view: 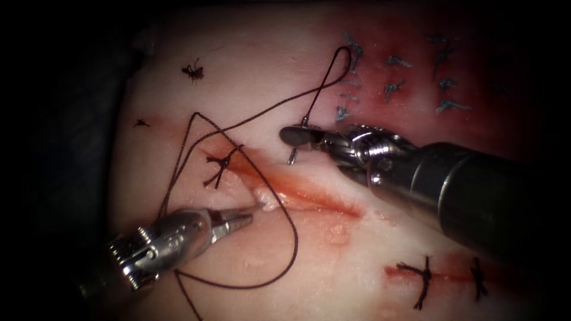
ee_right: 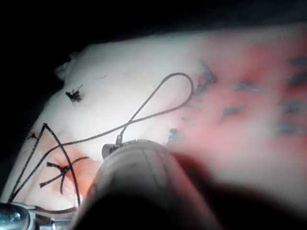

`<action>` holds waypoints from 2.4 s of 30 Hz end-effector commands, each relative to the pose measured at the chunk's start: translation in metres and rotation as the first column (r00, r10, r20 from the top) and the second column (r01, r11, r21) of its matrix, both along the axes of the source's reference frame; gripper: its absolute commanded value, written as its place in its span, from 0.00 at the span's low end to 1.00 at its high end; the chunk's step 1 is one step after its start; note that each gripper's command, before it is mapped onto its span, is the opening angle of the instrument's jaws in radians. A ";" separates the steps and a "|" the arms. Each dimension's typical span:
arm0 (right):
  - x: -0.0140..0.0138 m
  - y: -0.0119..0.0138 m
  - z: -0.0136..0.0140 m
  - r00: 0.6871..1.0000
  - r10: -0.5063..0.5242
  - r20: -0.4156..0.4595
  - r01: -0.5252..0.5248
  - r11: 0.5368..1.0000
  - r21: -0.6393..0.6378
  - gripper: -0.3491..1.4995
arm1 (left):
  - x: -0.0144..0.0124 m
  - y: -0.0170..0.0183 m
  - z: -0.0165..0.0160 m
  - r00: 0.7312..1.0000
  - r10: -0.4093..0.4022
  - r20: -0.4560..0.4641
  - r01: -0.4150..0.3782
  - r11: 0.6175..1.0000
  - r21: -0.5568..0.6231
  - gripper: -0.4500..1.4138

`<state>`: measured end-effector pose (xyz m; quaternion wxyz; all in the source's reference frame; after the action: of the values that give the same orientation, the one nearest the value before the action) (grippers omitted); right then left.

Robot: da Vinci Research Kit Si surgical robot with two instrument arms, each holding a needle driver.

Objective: Wound Closure
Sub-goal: Throw the needle through the top of the cut, then move the suture out of the way.

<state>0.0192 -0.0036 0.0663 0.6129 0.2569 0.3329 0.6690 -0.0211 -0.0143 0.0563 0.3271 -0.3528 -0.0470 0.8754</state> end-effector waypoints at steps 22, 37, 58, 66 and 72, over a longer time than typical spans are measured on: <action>-0.0002 0.0005 0.0006 0.990 -0.073 -0.119 0.049 0.979 -0.196 0.70 | 0.0019 0.0014 -0.0022 0.972 0.135 0.191 -0.094 0.973 -0.210 0.28; -0.0070 0.0006 0.0018 0.976 -0.127 -0.178 0.070 0.953 -0.296 0.85 | 0.0007 0.0036 -0.0026 0.779 0.573 0.254 -0.330 0.720 -0.610 0.55; -0.0082 -0.0032 0.0023 0.970 -0.163 -0.182 0.096 0.938 -0.333 0.75 | -0.0009 0.0010 -0.0104 0.938 0.294 0.185 -0.199 0.891 -0.409 0.59; -0.0086 -0.0033 0.0021 0.973 -0.156 -0.168 0.093 0.939 -0.332 0.74 | -0.0031 -0.0014 -0.0112 0.979 0.159 0.125 -0.139 0.978 -0.156 0.60; -0.0086 -0.0033 0.0016 0.976 -0.144 -0.161 0.086 0.943 -0.323 0.74 | -0.0053 -0.0045 -0.0092 0.983 0.182 -0.007 -0.182 0.983 -0.017 0.63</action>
<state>0.0101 -0.0071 0.0673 0.6514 0.2351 0.4734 0.5443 -0.0262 -0.0194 0.0470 0.2471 -0.3377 -0.0766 0.9050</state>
